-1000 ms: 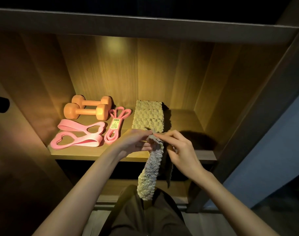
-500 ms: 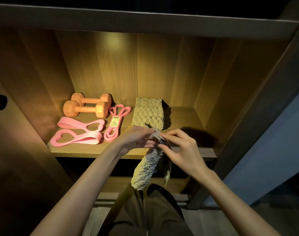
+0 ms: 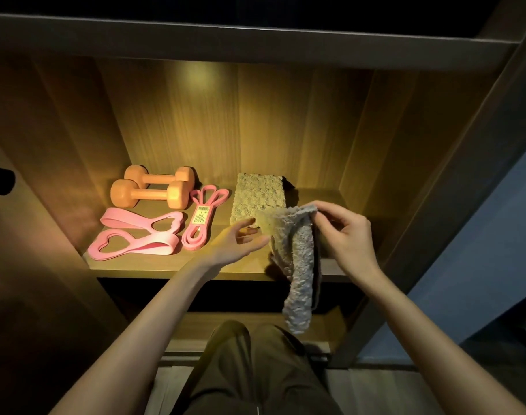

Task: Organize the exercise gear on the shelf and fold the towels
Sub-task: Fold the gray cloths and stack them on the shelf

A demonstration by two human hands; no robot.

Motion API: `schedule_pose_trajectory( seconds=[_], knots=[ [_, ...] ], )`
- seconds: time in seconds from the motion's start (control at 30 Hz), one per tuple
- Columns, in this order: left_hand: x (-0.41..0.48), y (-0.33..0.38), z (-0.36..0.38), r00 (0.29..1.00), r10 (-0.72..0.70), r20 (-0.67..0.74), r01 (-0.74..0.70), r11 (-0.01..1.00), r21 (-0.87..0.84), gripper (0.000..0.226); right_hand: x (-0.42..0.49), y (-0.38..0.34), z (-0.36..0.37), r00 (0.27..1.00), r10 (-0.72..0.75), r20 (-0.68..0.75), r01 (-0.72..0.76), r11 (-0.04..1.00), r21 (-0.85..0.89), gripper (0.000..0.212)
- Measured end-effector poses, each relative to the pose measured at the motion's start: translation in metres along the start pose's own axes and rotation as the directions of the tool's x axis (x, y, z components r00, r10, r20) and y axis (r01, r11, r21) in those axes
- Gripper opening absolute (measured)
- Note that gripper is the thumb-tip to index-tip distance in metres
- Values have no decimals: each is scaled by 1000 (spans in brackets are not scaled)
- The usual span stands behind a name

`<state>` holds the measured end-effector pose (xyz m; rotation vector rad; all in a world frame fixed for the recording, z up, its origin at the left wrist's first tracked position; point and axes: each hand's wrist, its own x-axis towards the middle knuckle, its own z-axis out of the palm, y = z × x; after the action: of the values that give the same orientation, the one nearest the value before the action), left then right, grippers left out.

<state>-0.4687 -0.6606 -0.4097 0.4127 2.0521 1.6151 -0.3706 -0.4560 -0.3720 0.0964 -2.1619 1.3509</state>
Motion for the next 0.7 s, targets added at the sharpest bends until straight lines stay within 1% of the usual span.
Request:
schedule_pose_trajectory(
  seconds=[0.07,0.13,0.17,0.2,0.23,0.27,0.3,0.33,0.37,0.4,0.47,0.57,0.6,0.63,0.67,0.7],
  knots=[
    [2,-7,5,997,26,66,-25,999,-28,68,7,-5,-5,1000,17,18,-18,997,76,23],
    [2,-4,12,996,71,53,-66,993,-95,49,11,-8,-10,999,21,30,-23,996,89,21],
    [2,-1,14,994,103,38,-97,986,-134,43,12,-7,-13,1000,21,22,-23,997,67,21],
    [2,3,13,989,143,28,-136,975,-177,41,13,-4,-16,1000,18,-1,-18,1000,10,20],
    [1,8,11,984,177,15,-170,964,-207,44,14,-2,-20,1000,16,-25,-18,996,-83,20],
    [0,14,7,979,203,3,-198,960,-199,46,14,1,-23,999,32,-27,-36,984,-175,19],
    [-2,20,2,975,223,0,-221,963,-152,43,14,4,-25,998,70,-3,-69,973,-222,18],
    [-4,25,-3,971,237,4,-237,970,-60,36,13,6,-25,992,121,39,-111,971,-211,17],
    [-6,29,-9,968,252,11,-253,967,41,31,12,7,-24,983,167,75,-151,972,-178,17],
    [-8,33,-13,962,273,11,-272,953,135,32,12,8,-22,975,206,84,-192,971,-144,17],
    [-8,38,-19,949,314,-26,-298,921,252,38,11,7,-19,958,280,64,-275,958,-77,17],
    [-13,43,-22,921,365,-136,-304,893,332,38,13,-1,-15,931,349,104,-357,932,67,19],
    [-15,44,-23,926,354,-131,-295,896,332,40,14,-5,-13,927,358,113,-369,924,98,19],
    [-17,43,-24,943,322,-85,-279,904,325,42,14,-8,-12,917,376,130,-393,908,145,18],
    [-20,43,-24,959,282,-7,-266,913,308,43,15,-12,-13,894,417,163,-445,869,218,18],
    [-24,43,-23,967,246,71,-256,925,281,41,15,-15,-13,862,459,216,-506,806,308,17]
  ],
)
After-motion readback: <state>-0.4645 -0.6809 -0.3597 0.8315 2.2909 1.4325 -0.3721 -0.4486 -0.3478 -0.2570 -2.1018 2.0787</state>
